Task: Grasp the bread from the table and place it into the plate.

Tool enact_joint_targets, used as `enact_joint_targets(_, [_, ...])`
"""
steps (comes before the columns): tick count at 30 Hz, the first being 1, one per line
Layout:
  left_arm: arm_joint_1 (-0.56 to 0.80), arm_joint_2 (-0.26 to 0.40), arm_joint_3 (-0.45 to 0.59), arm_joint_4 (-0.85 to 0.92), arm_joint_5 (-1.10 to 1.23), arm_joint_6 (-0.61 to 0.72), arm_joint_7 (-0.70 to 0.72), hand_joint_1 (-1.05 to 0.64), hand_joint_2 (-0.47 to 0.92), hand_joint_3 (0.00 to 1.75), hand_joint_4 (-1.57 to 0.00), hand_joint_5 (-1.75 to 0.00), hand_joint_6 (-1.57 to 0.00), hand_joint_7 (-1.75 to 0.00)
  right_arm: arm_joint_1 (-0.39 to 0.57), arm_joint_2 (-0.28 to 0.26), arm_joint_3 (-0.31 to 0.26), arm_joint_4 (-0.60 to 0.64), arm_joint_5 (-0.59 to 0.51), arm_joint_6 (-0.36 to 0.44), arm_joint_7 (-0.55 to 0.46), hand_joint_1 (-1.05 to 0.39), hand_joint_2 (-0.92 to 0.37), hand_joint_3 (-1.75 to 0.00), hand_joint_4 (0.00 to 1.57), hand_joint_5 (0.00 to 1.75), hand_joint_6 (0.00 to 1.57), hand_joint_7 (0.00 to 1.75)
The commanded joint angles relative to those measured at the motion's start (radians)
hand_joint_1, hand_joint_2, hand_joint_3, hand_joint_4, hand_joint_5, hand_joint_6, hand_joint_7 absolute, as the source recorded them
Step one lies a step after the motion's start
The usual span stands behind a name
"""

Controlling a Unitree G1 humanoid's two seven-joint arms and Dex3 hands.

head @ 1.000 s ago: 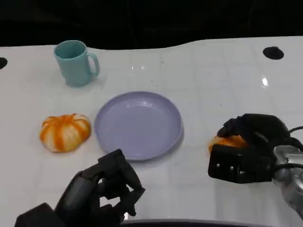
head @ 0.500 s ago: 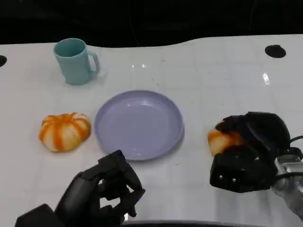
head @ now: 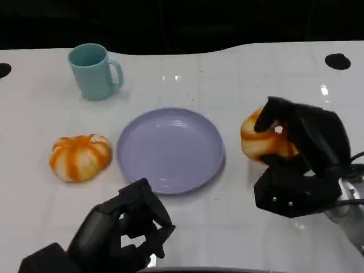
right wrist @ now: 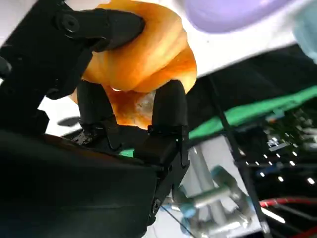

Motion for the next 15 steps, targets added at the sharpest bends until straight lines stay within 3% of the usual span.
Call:
enact_joint_targets(1, [-0.005,0.004,-0.003,0.008,0.003,-0.005,0.01,-0.54,0.92,0.43,-0.67,-1.75,-0.46,-1.74,0.01,-0.022,-0.032,-0.075,0.018,-0.007,0.025,-0.1,-0.25,-1.49,1.0,1.75,0.78,1.75])
enact_joint_targets(9, [-0.007,0.003,-0.006,0.014,0.015,-0.008,0.018,-0.53,0.92,0.44,-0.67,-1.75,-0.46,-1.74,-0.017,0.007,-0.055,-0.159,0.073,-0.018,0.119,-0.1,-0.2,-1.57,1.0,1.75,0.78,1.75])
enact_joint_targets(15, [-0.007,0.0,-0.011,0.019,0.011,-0.013,0.017,-0.51,0.92,0.45,-0.67,-1.75,-0.46,-1.74,-0.084,0.058,-0.02,-0.135,0.081,-0.033,0.198,-0.13,-0.2,-1.59,1.01,1.75,0.78,1.75])
